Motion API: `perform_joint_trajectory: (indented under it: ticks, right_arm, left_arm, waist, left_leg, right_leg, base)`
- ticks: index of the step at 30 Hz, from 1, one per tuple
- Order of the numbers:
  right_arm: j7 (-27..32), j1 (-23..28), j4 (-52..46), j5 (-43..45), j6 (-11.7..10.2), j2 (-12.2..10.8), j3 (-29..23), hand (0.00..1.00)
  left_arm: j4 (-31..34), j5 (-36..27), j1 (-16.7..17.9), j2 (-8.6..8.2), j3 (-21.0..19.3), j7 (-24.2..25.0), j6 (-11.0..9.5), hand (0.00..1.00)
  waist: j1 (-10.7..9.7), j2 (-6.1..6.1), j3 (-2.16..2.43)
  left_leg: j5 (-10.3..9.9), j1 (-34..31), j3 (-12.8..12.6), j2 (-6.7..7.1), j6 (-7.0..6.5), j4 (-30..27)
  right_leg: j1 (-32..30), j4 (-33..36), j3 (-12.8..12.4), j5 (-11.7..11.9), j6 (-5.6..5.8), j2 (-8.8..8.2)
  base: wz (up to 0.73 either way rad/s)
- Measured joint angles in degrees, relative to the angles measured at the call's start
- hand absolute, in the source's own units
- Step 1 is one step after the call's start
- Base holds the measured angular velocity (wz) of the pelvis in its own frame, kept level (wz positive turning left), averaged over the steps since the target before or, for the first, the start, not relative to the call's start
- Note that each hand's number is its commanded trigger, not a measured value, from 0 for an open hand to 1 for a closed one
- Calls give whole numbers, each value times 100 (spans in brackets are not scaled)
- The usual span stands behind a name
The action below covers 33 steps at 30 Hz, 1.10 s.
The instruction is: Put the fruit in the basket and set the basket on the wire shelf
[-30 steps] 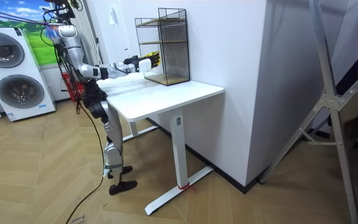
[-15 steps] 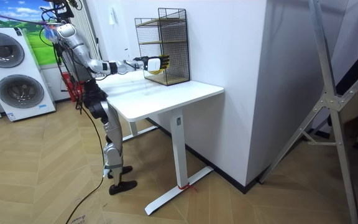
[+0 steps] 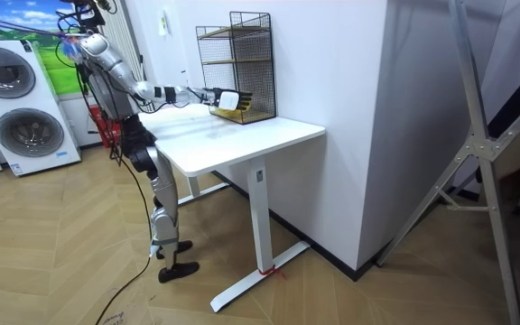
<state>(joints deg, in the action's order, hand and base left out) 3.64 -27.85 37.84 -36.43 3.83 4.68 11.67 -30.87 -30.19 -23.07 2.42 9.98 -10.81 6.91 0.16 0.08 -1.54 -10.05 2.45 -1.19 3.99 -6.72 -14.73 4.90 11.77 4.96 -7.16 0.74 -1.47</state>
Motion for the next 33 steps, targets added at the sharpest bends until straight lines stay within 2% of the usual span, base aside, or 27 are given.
perform_joint_trajectory:
  ticks: [4, 7, 13, 30, 33]
  right_arm:
    - [66, -129, 264, 57, 21, -25, 0, 0]
    - [78, -129, 302, -89, 130, -88, 1, 0]
    - [77, -129, 709, -56, 148, -216, 1, 0]
    - [119, -130, 840, -102, 192, -186, 0, 0]
    - [110, -130, 832, -99, 195, -159, -1, 0]
  left_arm:
    - [-31, 90, -1, -103, 0, -151, 103, 0]
    - [-124, 48, -1, -115, -42, -273, 152, 0]
    - [-362, 55, 0, -131, -75, -397, 158, 0]
    - [-397, 63, 0, -118, -88, -711, 182, 0]
    - [-343, 106, 0, -119, -120, -790, 191, 0]
  waist:
    - [-4, 52, 10]
    - [-11, 64, 11]
    - [-4, 80, 24]
    - [11, 79, 44]
    - [12, 58, 84]
  left_leg:
    - [7, -7, 32, 2, 7, 2]
    - [15, 61, 47, -1, 18, 12]
    - [21, 212, 111, -1, 37, 64]
    - [54, 273, 153, -14, 81, 121]
    - [56, 222, 158, -13, 83, 110]
  right_leg:
    - [10, -20, 29, 8, -3, -2]
    - [78, -29, 35, 11, -7, -12]
    - [262, -108, 90, 29, -27, -5]
    - [313, -125, 151, 26, -34, 2]
    - [275, -126, 162, 23, -39, -2]
  base:
    - [3]
    - [1]
    - [4]
    - [1]
    - [0]
